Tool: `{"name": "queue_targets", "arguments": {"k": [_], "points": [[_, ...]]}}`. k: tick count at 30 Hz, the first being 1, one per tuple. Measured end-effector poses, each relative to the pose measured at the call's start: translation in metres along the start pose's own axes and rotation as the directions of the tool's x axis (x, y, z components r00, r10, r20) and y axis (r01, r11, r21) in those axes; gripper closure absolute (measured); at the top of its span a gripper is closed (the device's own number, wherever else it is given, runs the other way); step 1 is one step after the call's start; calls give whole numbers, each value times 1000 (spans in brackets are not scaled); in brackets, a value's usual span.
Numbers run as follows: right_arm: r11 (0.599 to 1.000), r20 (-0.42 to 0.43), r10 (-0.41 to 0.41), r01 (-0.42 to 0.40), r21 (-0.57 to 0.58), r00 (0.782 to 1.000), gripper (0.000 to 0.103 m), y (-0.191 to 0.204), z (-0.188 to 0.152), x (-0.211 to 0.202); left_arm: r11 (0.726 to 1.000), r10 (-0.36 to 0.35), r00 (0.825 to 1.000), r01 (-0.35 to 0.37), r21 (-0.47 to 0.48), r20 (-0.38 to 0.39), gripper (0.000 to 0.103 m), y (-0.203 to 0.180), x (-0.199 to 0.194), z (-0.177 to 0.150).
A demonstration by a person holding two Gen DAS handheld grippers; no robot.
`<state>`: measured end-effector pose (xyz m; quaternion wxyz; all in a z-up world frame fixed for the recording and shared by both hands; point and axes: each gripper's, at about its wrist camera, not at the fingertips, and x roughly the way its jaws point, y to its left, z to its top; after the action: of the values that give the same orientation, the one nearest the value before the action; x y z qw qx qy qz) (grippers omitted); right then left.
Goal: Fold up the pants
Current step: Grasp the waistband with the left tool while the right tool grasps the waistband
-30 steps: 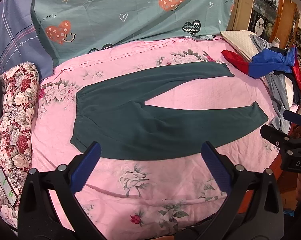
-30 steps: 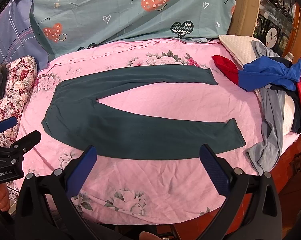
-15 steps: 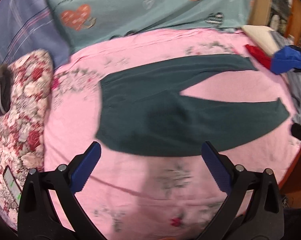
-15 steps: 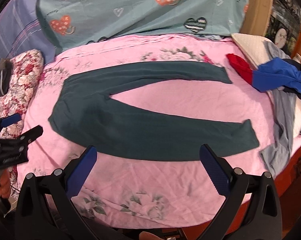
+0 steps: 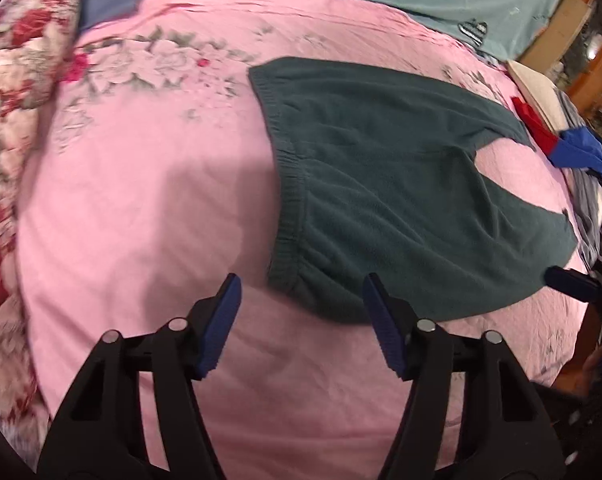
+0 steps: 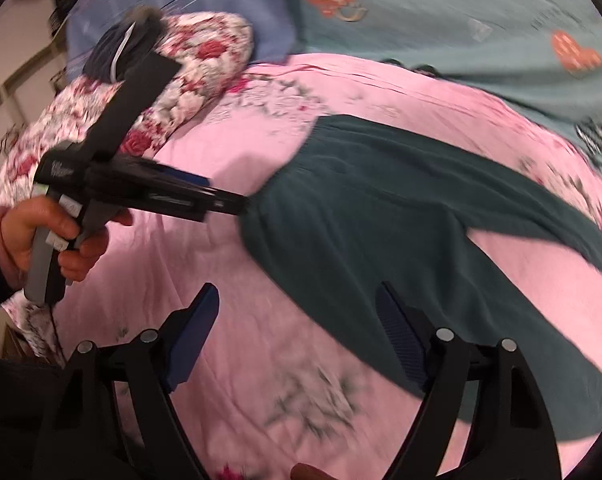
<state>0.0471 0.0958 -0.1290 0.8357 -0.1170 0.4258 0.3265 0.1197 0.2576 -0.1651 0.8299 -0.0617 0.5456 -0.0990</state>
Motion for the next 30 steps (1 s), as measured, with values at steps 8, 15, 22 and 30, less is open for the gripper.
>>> {"name": "queue_targets", "arguments": {"k": [8,15,22,30], "points": [[998,-101,-54,56,11,993,35,-2,5,77,993,-109,993,110,32,-52,64,16,36,13],[989,-129,-124,112,-101,984,98,20,4,99,986,-169,985,169,-14,-42,85,28,40,16],[987,-117,-78,60,-150,990,101,51,10,73,982,-182,983,182,-50,15,85,49,10,1],[982,-206,-22,-17,-186,978,101,79,-4,96,988,-138,990,137,-74,-5,83,70,8,-36]]}}
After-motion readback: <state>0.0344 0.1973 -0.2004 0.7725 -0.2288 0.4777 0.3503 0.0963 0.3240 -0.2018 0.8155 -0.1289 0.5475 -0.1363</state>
